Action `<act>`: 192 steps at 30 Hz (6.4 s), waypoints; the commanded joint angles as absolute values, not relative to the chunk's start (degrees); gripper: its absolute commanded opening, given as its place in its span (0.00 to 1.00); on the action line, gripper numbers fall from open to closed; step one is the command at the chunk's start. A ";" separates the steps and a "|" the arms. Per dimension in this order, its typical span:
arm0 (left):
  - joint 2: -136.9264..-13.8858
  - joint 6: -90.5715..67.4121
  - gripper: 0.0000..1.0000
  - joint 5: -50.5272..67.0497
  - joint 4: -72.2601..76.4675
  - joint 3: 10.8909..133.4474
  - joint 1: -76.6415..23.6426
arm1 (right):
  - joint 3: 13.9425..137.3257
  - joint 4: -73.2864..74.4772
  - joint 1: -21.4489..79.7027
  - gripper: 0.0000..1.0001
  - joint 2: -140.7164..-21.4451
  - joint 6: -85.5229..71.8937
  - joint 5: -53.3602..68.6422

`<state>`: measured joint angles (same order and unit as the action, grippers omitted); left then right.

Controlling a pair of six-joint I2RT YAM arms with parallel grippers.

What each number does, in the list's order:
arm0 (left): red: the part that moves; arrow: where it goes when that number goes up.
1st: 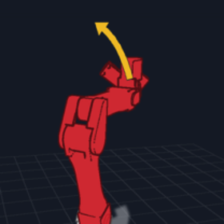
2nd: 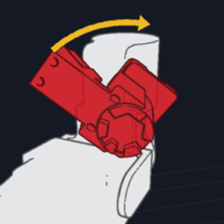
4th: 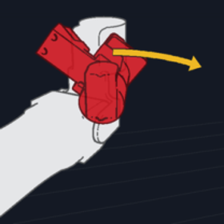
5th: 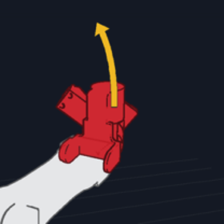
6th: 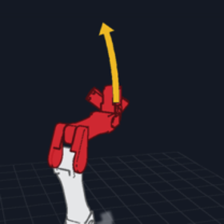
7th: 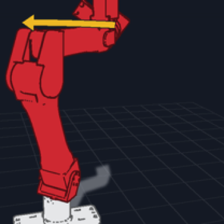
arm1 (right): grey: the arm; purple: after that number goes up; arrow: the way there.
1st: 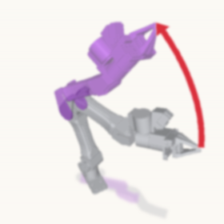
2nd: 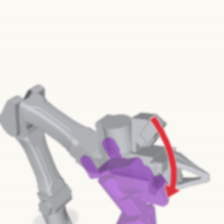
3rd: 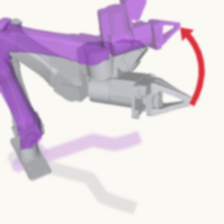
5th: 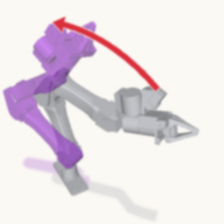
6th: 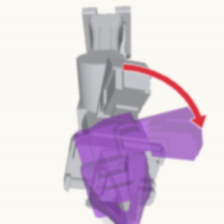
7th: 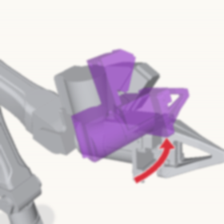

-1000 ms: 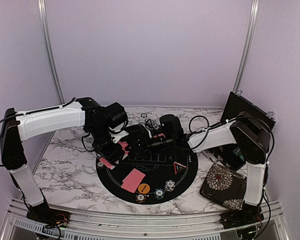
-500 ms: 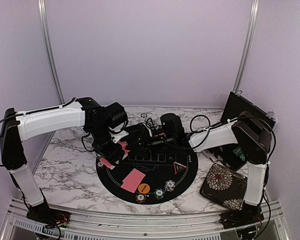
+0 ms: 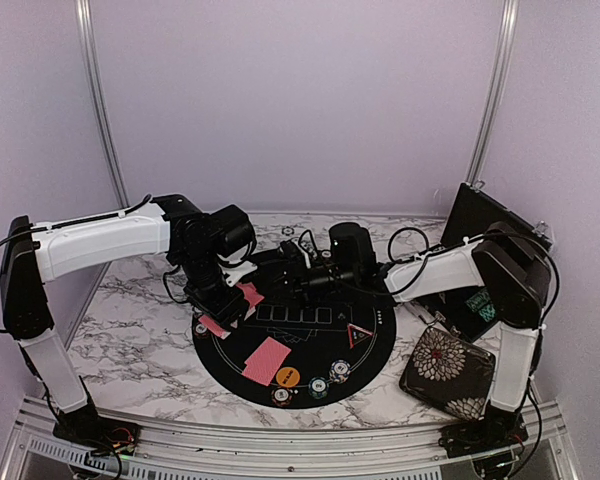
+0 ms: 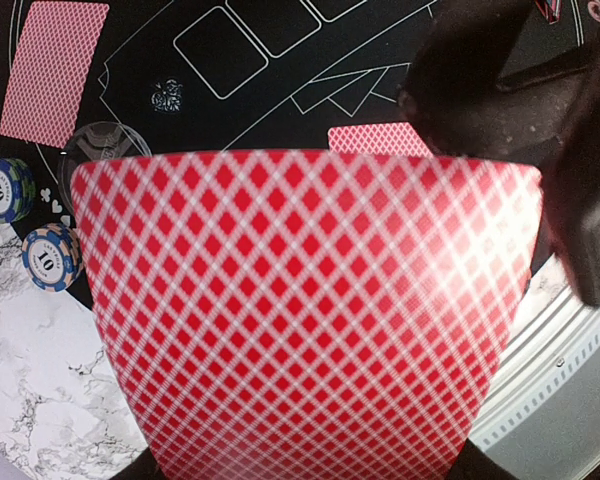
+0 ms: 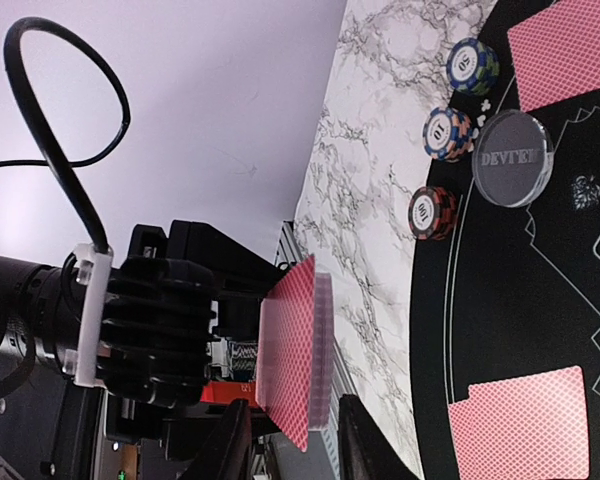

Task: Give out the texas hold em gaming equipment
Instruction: Pick up the poker card from the face-down deck piles, then distribute the poker card in the dealer area.

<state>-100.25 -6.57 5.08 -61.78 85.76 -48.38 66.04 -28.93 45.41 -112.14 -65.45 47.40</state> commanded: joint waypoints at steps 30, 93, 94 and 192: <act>-99.23 -6.06 0.44 5.46 -62.23 86.91 -48.52 | 66.29 -30.64 46.88 0.14 -112.76 -67.49 48.99; -98.85 -6.26 0.44 4.93 -62.05 86.05 -48.43 | 57.70 -44.21 40.03 0.00 -108.47 -78.22 51.72; -98.74 -6.31 0.44 5.00 -62.03 85.97 -48.44 | 57.66 -44.29 39.81 0.00 -108.38 -78.18 51.75; -96.82 -6.41 0.44 5.94 -61.50 84.02 -46.03 | 116.09 7.61 41.42 0.29 -147.77 -46.42 29.03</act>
<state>-98.63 -6.61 5.13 -61.30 84.23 -46.39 114.56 1.69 40.45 -148.57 -48.97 32.01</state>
